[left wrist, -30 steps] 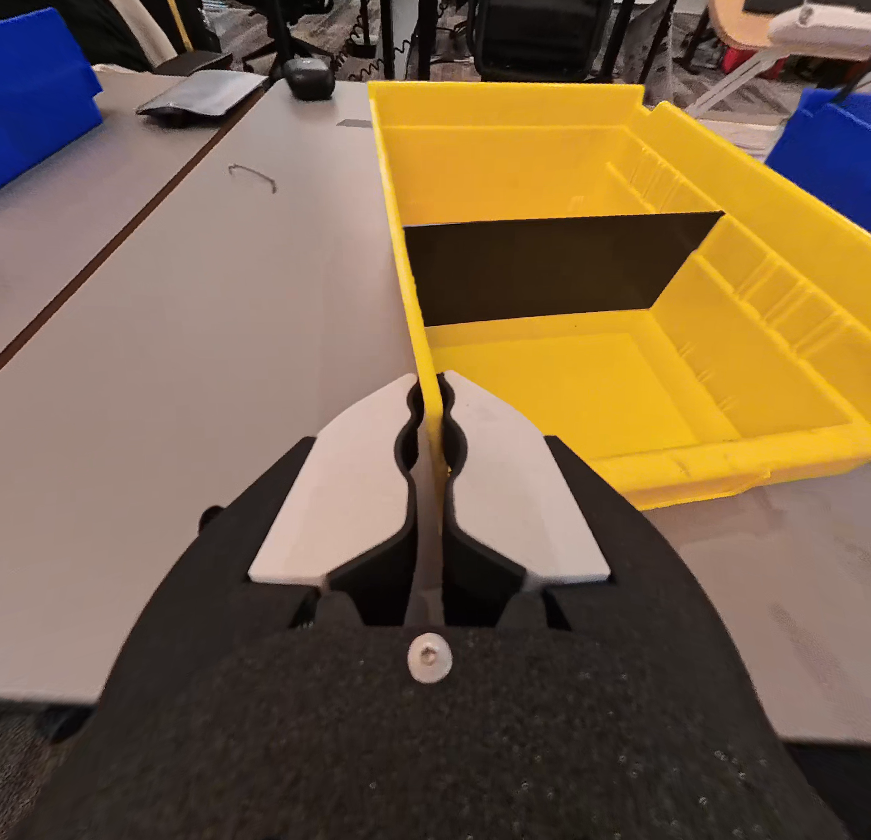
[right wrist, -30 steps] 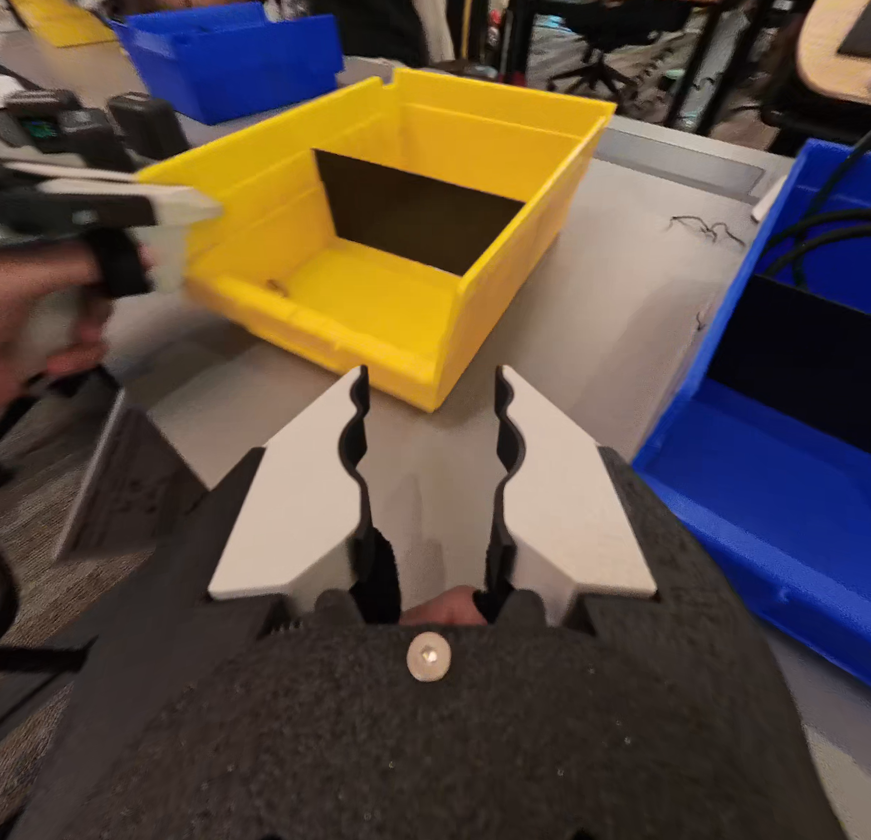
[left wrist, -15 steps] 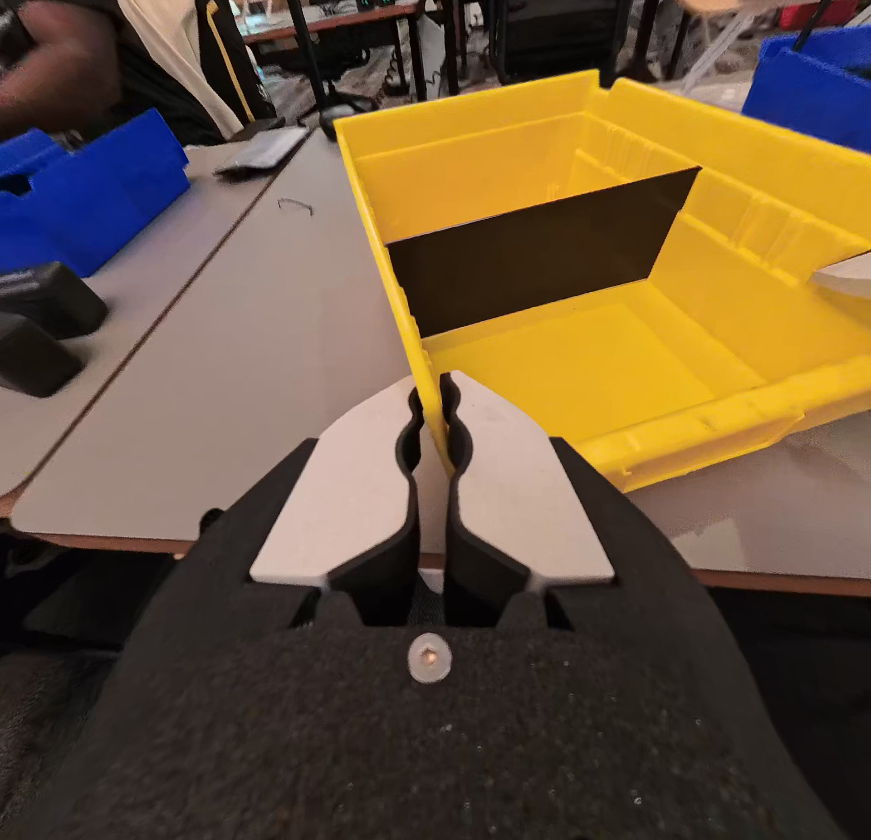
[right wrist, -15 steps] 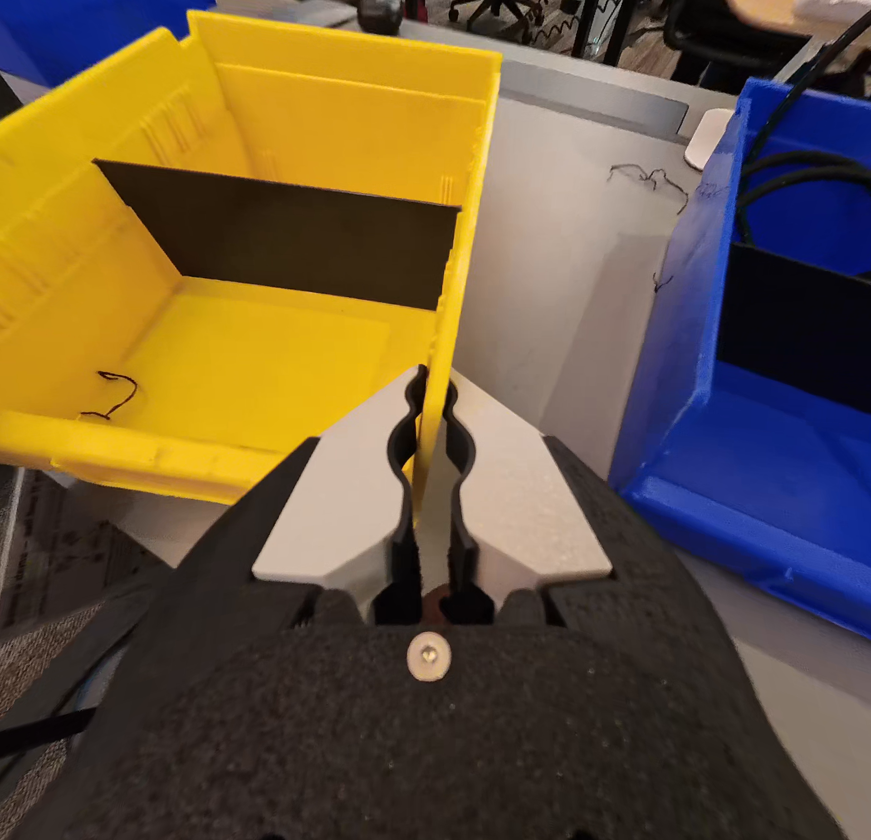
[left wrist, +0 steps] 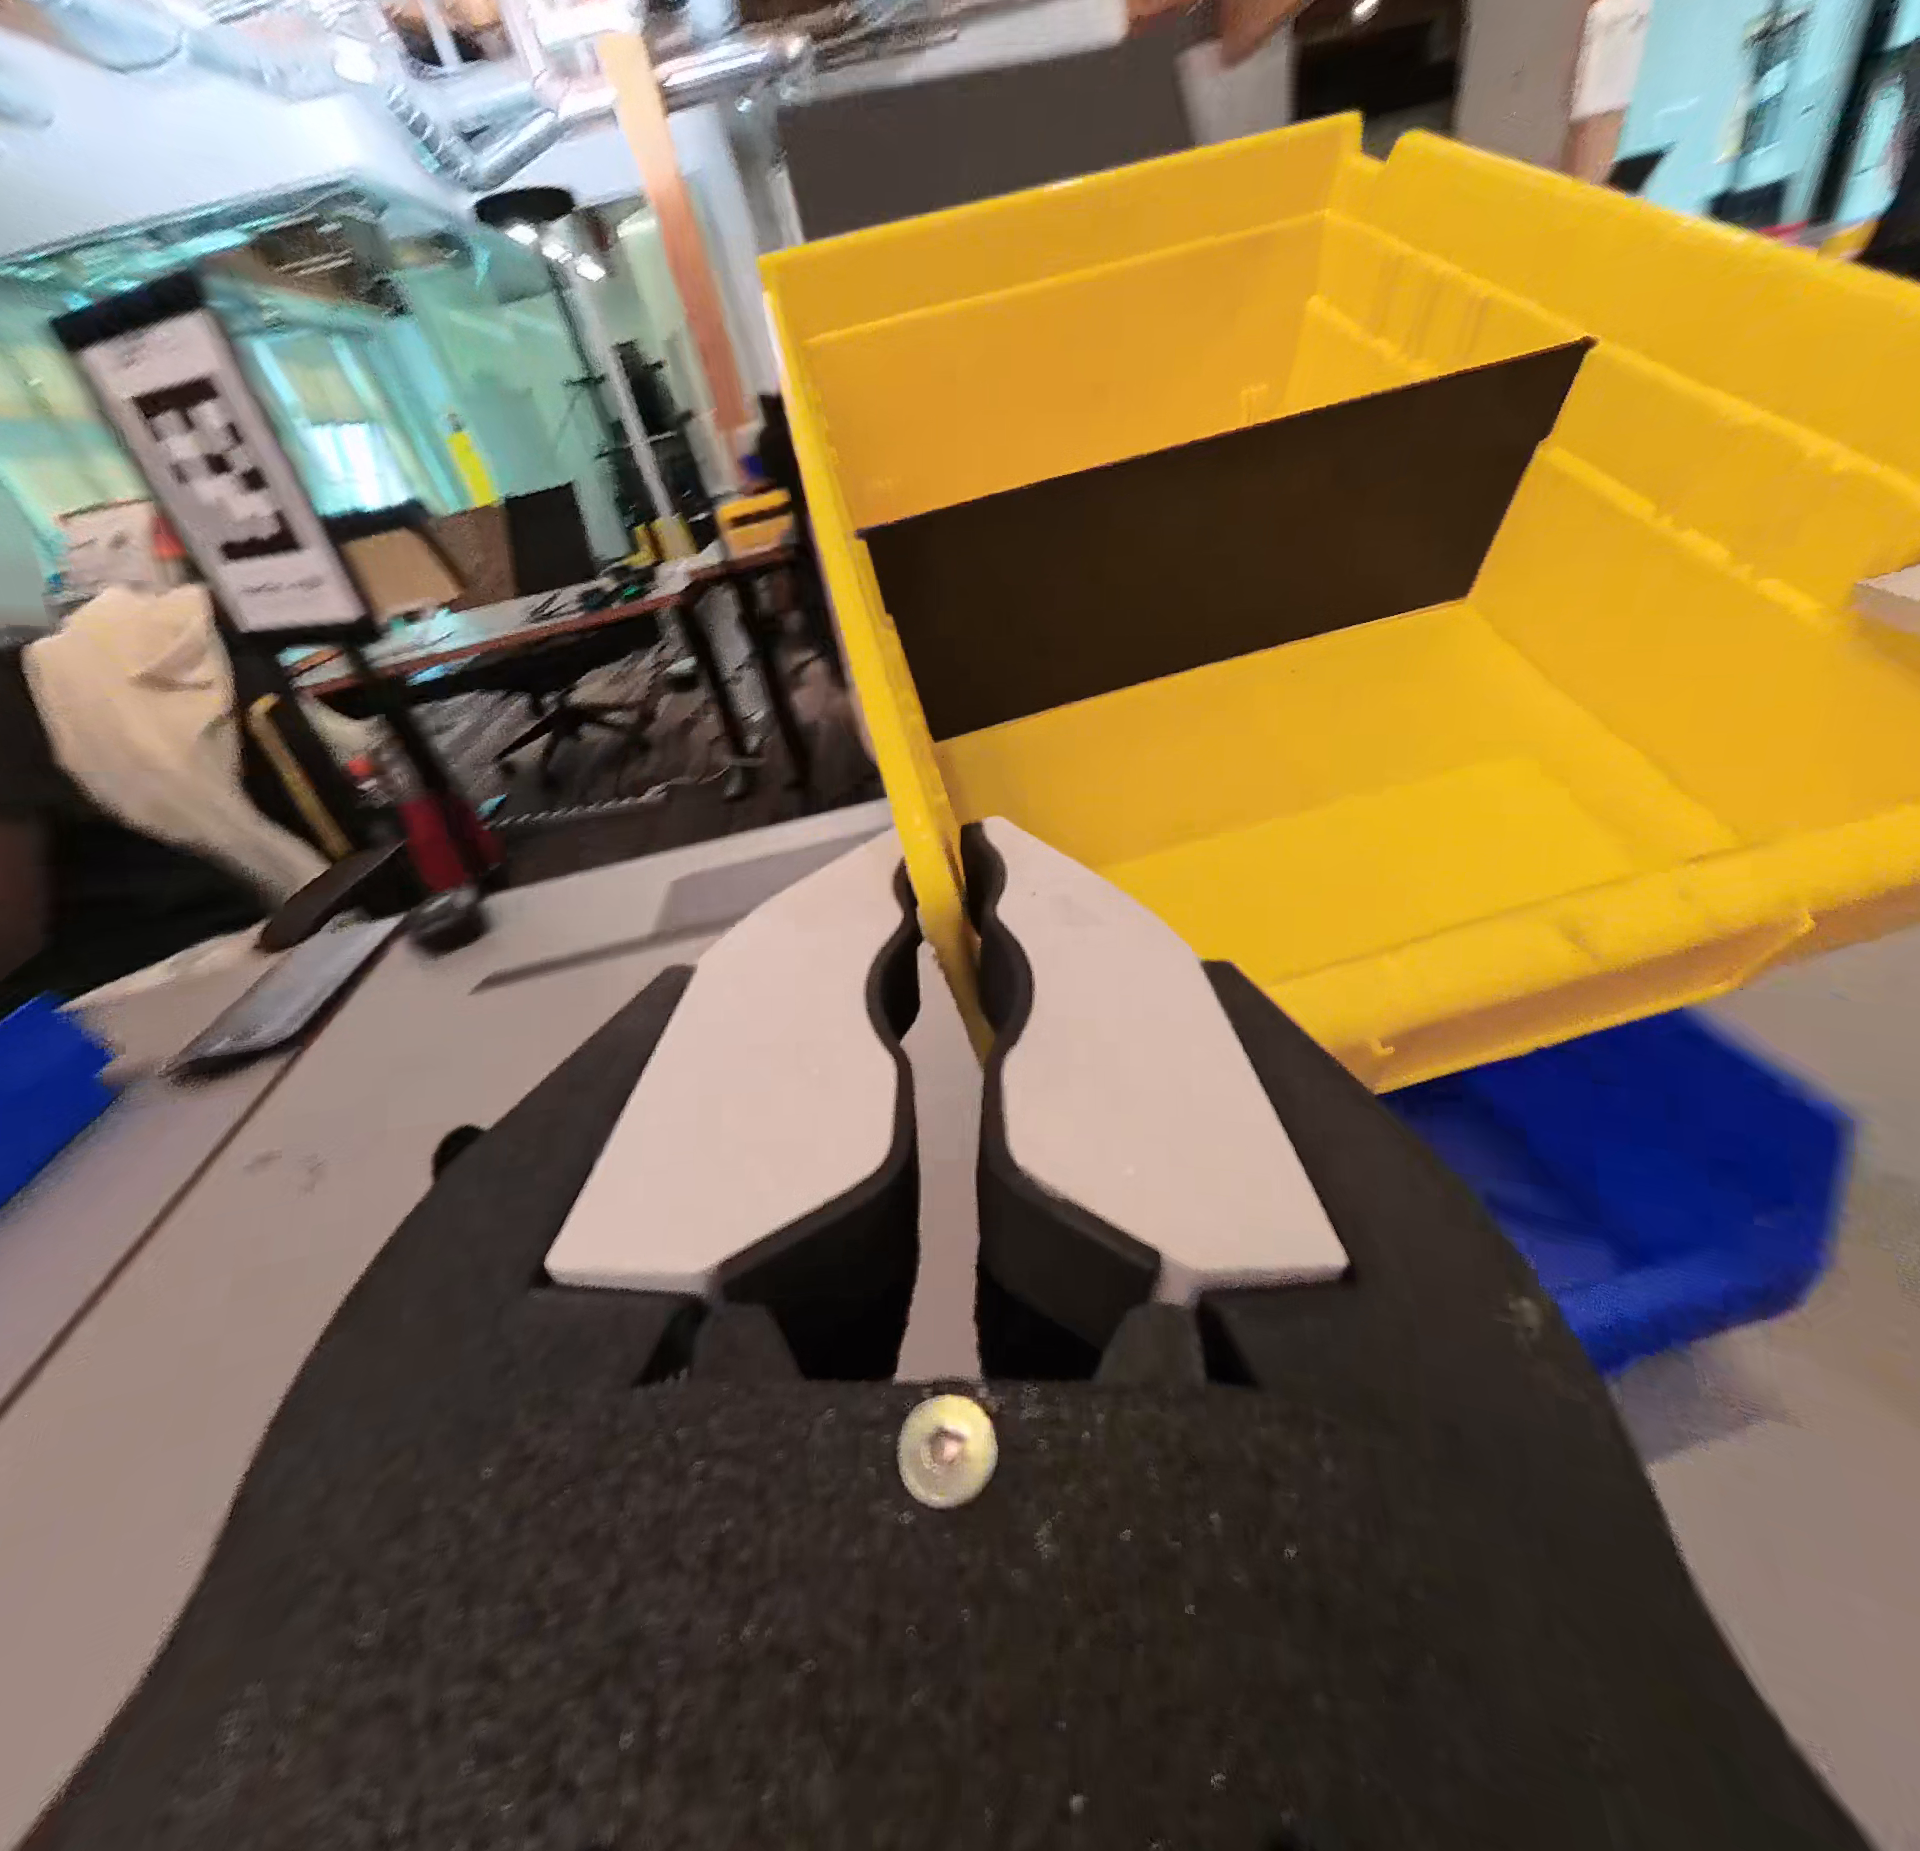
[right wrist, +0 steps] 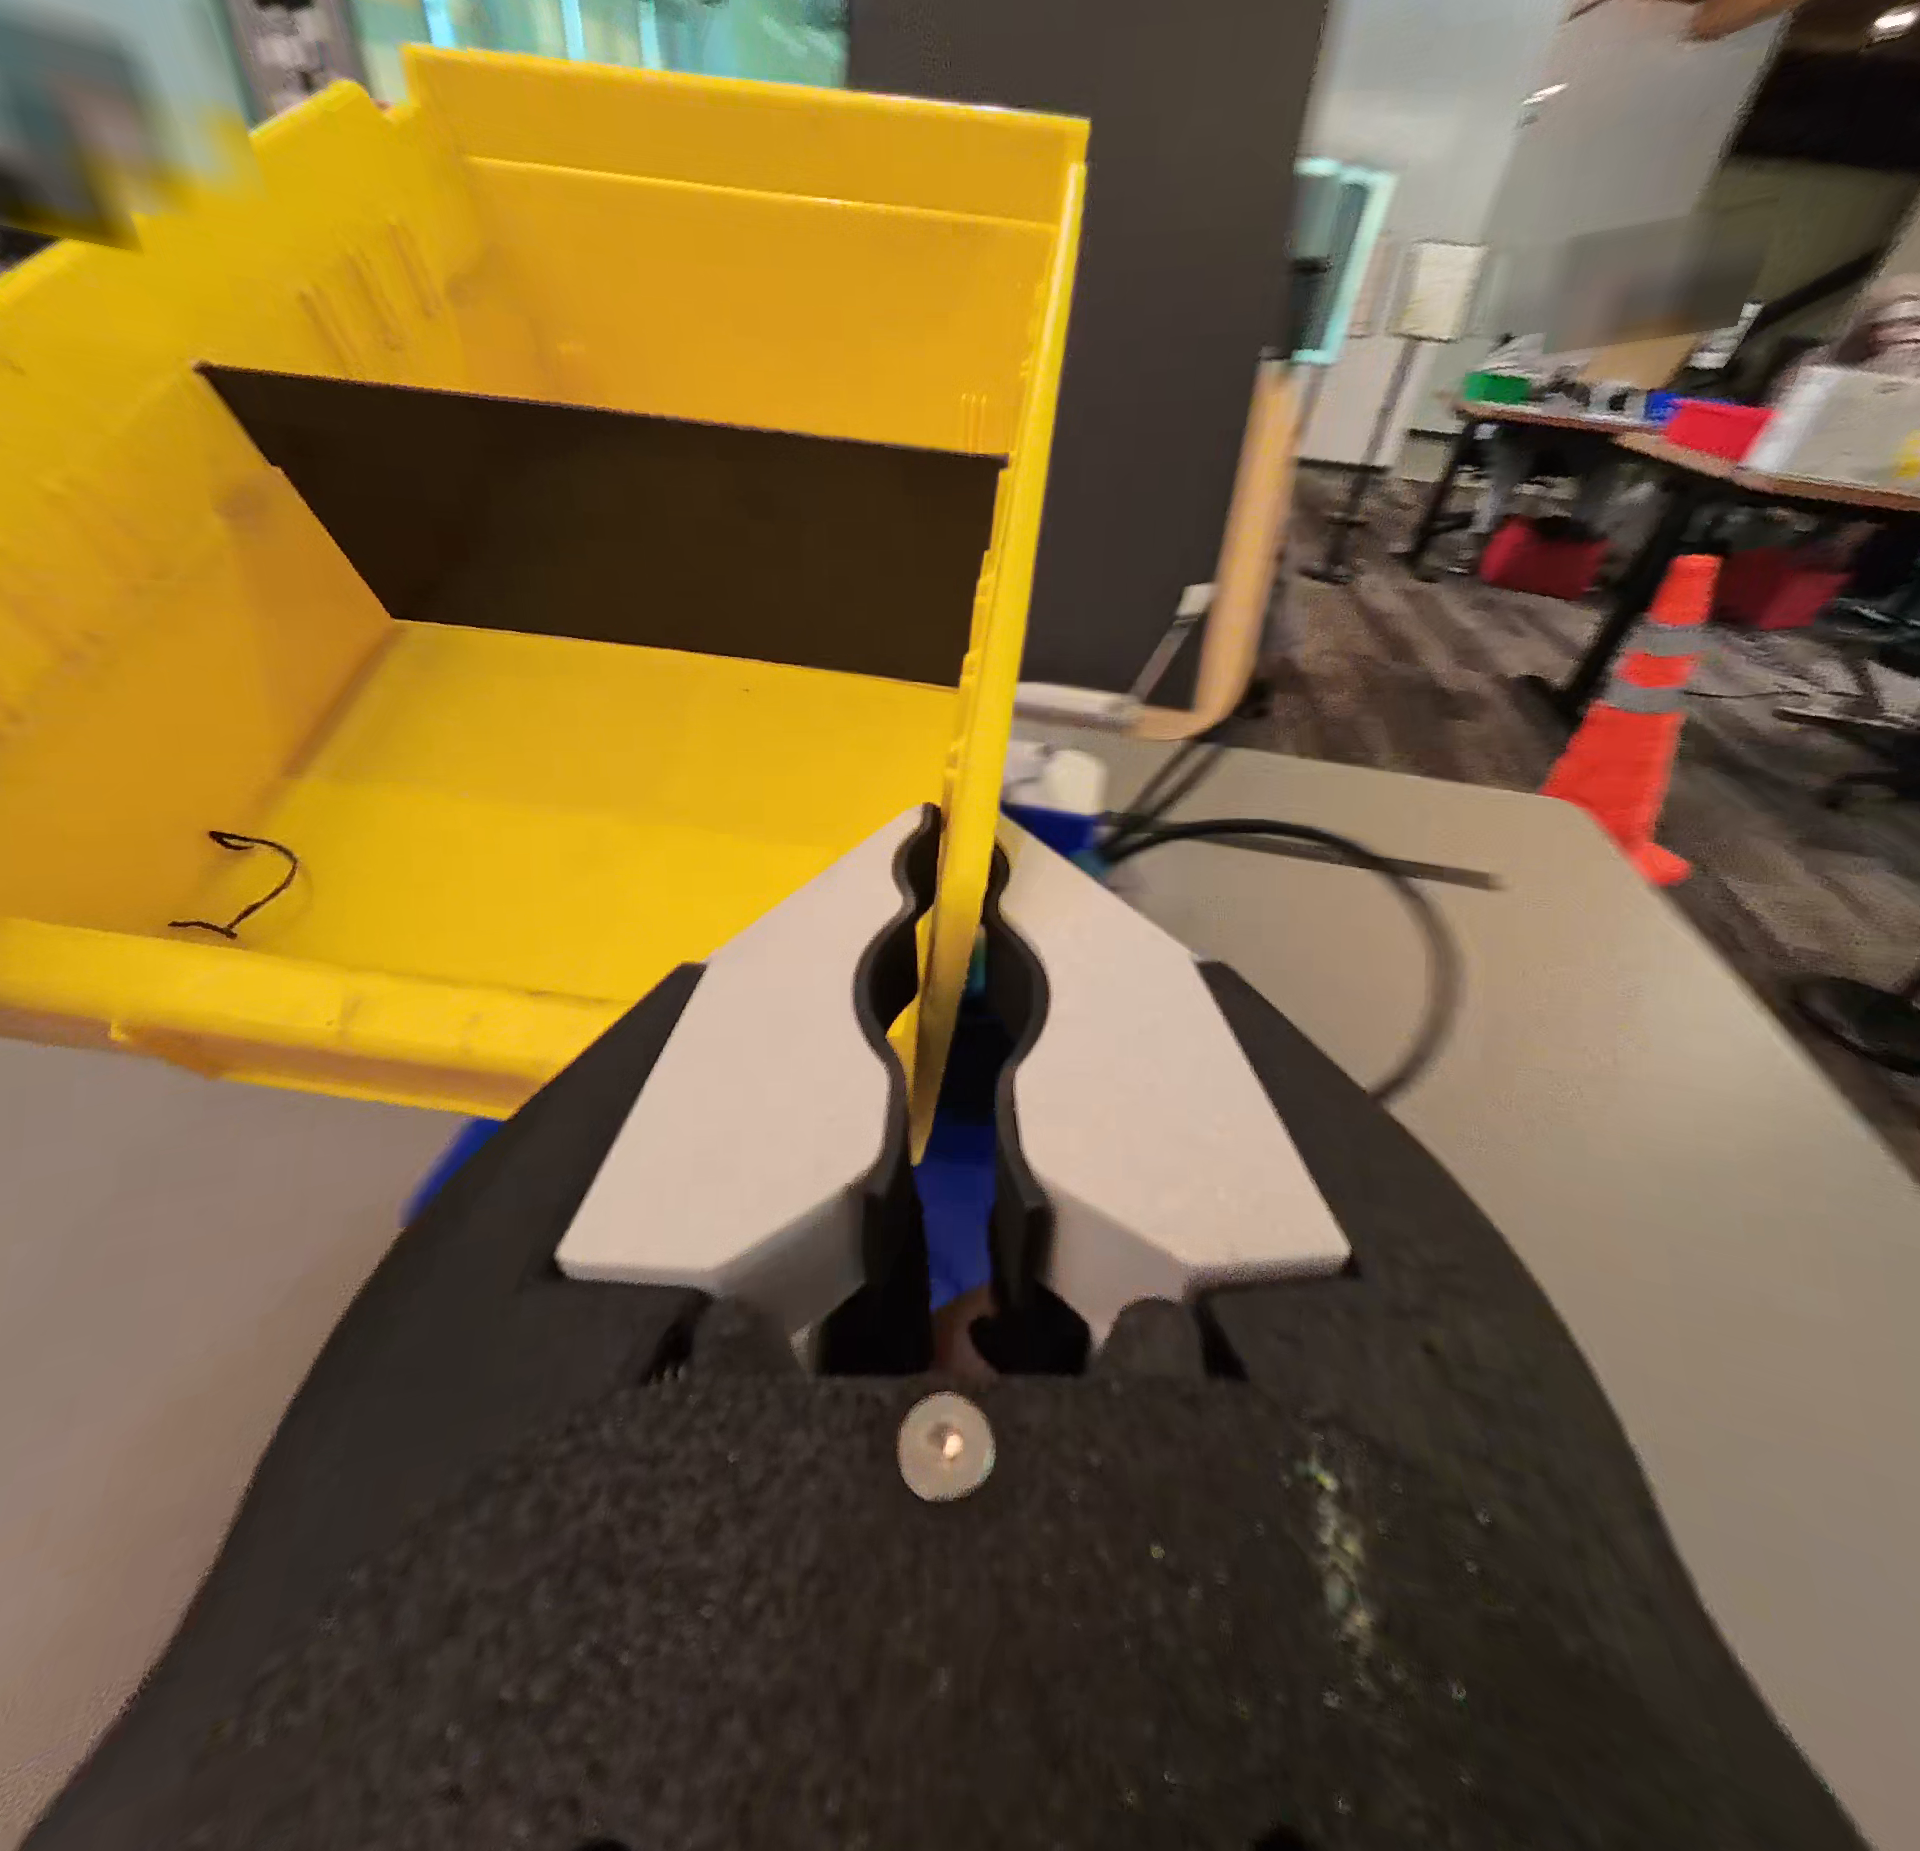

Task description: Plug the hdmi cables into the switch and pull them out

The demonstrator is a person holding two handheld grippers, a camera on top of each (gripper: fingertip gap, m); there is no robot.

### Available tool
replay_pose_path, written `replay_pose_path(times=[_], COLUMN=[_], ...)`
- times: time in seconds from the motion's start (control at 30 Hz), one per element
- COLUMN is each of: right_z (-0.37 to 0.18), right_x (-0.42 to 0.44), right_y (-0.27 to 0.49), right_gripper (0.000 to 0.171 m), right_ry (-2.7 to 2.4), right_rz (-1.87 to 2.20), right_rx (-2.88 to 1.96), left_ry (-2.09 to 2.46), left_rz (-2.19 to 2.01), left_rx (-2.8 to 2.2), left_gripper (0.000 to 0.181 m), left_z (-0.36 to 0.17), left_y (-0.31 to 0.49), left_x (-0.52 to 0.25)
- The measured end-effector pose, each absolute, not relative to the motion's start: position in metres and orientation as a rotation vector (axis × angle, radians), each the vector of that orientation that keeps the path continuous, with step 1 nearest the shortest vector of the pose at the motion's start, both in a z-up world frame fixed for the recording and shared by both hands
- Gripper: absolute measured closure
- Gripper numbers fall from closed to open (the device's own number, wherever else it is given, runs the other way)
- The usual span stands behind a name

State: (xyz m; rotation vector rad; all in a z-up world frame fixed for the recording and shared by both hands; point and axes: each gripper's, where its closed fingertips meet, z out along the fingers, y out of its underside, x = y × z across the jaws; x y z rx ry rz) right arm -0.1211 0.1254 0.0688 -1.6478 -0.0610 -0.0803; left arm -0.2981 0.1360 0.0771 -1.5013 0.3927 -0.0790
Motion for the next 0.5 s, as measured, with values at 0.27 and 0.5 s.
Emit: replay_pose_path(times=[0.27, 0.5], right_z=[0.102, -0.015], right_x=[0.131, 0.274], right_y=[0.082, 0.080], right_gripper=[0.168, 0.168], right_ry=[0.166, 0.308], right_rz=[-0.317, -0.216], right_rx=[-1.682, -1.847], left_ry=[0.572, 0.675], left_rz=[-0.231, -0.184], left_rx=[-1.457, -1.593], left_gripper=[0.175, 0.175], left_z=[0.082, -0.021], left_y=[0.134, 0.129], left_x=[-0.041, 0.089])
